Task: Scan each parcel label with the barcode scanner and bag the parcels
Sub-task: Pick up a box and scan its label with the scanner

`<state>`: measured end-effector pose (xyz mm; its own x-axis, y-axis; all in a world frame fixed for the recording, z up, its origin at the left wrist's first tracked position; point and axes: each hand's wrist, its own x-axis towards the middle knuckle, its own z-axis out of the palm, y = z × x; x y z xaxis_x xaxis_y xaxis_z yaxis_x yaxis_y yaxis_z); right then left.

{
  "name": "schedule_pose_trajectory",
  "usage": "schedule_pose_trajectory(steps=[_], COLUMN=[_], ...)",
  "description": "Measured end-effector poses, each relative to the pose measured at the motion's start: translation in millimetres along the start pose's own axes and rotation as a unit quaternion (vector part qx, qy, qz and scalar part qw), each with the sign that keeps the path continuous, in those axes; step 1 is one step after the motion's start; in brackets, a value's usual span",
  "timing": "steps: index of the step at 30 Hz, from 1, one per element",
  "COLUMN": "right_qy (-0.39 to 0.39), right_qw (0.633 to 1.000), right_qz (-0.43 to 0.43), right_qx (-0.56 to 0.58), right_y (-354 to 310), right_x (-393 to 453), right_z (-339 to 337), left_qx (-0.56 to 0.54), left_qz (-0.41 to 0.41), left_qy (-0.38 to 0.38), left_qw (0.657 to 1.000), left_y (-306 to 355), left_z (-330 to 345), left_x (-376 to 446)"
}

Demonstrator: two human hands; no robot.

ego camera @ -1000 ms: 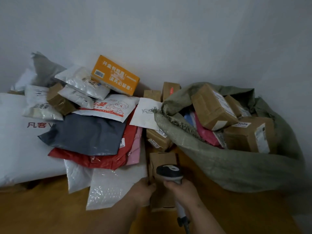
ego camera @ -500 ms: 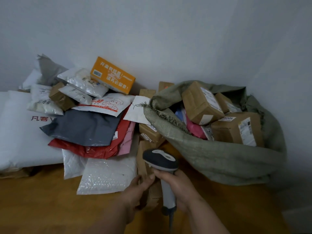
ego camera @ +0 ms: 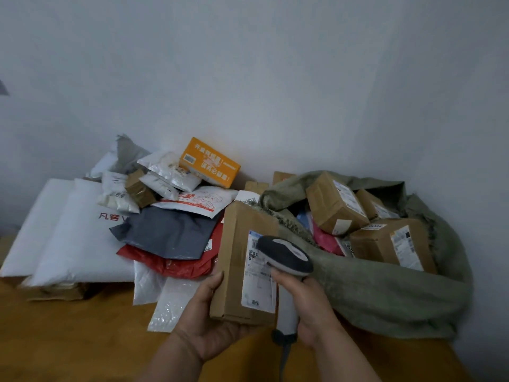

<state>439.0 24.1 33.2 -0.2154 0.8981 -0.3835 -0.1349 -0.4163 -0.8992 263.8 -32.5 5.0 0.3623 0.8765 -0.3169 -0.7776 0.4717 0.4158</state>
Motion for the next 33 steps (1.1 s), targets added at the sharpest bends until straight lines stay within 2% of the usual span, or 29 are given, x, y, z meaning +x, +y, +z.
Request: schedule_pose_trajectory(steps=[3,6,10,14,18,26,33], right_qy=[-0.014,0.005,0.015,0.033,0.077,0.041,0.042], right_qw=[0.999,0.998,0.997,0.995,0.99,0.983,0.98], right_qz=[-0.039,-0.06,-0.068,-0.092,-0.104,-0.12,-0.129], right_qx=[-0.006,-0.008,-0.02,-0.021,-0.053,-0.135,-0.148], right_y=[-4.9,-5.4,-1.7,-4.8,-6.9,-11.9,-14.4], right_x=[-0.1,2.1,1.8,-0.9,-0.5,-8.6,-12.2], right_z=[4.0,4.7,8.2,10.1,7.9,13.6,17.3], left_qx=[0.092,0.187,0.265,0.231,0.183,0.154,0.149], left_qz=[0.041,0.07,0.102,0.182,0.224,0.249,0.25], left_qy=[0.047,0.121,0.138,0.182,0.197,0.201,0.191], left_qw=[0.994,0.972,0.949,0.938,0.937,0.935,0.938], left_y=[8.3,12.1,12.1,21.9,32.2,40.3,41.6], left_z=[1.1,2.2,4.2,-1.6,-1.7,-0.5,-0.7], left_x=[2.0,7.0,10.8,11.8,12.7,14.1,13.4])
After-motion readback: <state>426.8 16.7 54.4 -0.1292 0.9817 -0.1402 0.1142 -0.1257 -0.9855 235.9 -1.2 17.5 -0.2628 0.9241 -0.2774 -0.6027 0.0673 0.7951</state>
